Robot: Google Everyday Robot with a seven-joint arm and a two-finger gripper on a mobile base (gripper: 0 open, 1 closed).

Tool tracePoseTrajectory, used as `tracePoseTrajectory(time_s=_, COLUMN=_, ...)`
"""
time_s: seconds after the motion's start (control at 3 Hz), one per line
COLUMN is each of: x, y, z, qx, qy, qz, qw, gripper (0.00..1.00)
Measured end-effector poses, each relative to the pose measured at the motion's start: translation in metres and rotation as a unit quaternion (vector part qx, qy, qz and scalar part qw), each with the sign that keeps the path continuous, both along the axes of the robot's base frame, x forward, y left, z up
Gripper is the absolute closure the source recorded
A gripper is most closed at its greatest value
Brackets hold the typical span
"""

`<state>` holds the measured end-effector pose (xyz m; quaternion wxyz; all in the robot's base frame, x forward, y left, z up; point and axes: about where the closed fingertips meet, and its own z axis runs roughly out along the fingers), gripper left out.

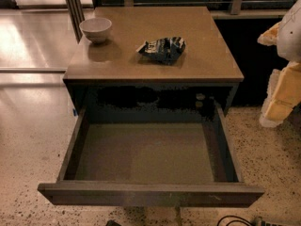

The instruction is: Close top drawer

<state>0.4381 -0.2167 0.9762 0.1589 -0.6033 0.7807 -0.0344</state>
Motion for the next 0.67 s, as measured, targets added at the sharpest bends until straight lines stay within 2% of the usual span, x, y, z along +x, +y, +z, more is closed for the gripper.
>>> tracePoseTrajectory(time_s=0.33, x=0.000, y=0.000, z=0.000, qx=0.000, qy=0.000, qz=0.000, qw=1.0000, gripper=0.00)
tracePoseTrajectory(time_s=0.67, x=-0.017, y=0.017, z=-0.028, qx=0.022, qy=0.006, qz=0.000, qw=0.9997, gripper=0.00)
